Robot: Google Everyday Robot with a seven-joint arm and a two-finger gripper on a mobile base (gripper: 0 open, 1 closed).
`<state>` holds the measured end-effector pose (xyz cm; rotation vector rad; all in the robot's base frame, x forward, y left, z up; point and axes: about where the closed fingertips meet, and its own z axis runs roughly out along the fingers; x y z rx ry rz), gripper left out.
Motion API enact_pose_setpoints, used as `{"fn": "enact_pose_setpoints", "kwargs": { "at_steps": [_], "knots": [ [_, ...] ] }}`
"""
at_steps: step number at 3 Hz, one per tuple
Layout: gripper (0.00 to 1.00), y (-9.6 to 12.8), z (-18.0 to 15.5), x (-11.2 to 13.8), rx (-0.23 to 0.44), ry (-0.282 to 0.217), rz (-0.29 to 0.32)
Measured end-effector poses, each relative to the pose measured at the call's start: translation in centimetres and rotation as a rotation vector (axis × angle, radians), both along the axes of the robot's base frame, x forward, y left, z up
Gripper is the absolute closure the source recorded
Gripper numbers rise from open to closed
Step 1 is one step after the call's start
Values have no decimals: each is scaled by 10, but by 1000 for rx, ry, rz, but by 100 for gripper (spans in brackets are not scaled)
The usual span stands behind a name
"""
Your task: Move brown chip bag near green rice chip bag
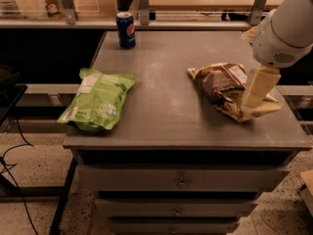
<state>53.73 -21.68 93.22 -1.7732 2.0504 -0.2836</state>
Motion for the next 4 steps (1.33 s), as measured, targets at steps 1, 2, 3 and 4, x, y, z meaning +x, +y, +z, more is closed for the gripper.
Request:
{"fn": "enact_pose_setpoints", "kwargs": {
  "at_steps": [1, 2, 3, 4],
  "knots": [
    [0, 8, -50, 46, 13, 41, 20],
    [18, 20, -87, 75, 31, 76, 45],
    [41, 27, -103, 89, 27, 92, 59],
    [64, 27, -100, 89, 27, 92, 58]
  ]
}}
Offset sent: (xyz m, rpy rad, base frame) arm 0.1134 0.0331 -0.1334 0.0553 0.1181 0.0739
